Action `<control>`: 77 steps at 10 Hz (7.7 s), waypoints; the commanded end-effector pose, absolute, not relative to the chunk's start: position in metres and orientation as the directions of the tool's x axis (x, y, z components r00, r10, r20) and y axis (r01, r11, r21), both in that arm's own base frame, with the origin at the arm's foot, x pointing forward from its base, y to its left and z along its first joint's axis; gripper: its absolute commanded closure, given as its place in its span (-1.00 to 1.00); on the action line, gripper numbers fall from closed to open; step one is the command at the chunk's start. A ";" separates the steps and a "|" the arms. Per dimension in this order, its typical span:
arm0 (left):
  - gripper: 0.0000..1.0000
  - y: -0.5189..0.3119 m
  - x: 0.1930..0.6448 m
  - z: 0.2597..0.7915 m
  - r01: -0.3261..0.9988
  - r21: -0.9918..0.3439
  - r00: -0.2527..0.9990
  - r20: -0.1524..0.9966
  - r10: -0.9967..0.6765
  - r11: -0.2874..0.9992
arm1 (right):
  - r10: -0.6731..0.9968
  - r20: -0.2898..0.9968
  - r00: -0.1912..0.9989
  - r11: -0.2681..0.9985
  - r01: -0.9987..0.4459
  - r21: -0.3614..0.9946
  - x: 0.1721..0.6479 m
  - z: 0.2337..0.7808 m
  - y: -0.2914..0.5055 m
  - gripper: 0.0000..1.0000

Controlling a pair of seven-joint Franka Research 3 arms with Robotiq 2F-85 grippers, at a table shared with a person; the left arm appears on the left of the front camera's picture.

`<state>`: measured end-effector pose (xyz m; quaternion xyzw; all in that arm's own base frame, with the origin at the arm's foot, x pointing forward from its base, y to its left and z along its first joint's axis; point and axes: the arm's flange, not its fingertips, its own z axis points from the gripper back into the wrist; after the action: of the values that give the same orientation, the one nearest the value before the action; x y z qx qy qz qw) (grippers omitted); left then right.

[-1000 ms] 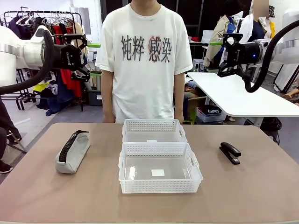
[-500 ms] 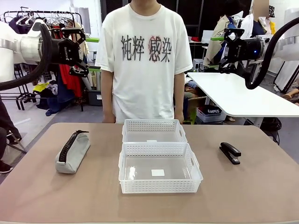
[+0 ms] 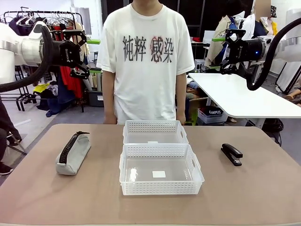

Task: Distribute items into two baskets.
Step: Pick up the Pencil pouch that the person points to.

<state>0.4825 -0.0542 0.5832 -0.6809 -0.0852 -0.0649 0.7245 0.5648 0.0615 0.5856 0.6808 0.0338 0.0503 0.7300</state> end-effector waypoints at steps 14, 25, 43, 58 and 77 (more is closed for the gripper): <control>-1.00 -0.055 0.481 0.585 0.213 -0.975 0.976 0.215 0.022 0.064 | 0.121 0.022 0.992 0.065 -0.030 0.997 0.564 0.587 0.062 -1.00; -1.00 -0.055 0.481 0.585 0.213 -0.975 0.976 0.215 0.022 0.064 | 0.121 0.022 0.992 0.065 -0.030 0.997 0.564 0.587 0.062 -1.00; -1.00 -0.049 0.502 0.616 0.199 -0.643 0.976 0.201 -0.088 0.739 | 0.121 0.022 0.992 0.065 -0.030 0.997 0.564 0.587 0.062 -1.00; -1.00 -0.070 0.489 0.495 0.247 0.029 0.942 0.229 -0.246 0.969 | 0.121 0.022 0.992 0.065 -0.030 0.997 0.564 0.587 0.062 -1.00; -1.00 -0.057 0.520 0.377 0.150 0.003 0.982 -0.114 -0.149 0.989 | 0.121 0.022 0.992 0.065 -0.030 0.997 0.564 0.587 0.062 -1.00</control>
<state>0.5152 -0.0605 0.3706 0.0156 0.0513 -0.0813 0.9952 0.5648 0.0615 0.5853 0.6808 0.0341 0.0501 0.7299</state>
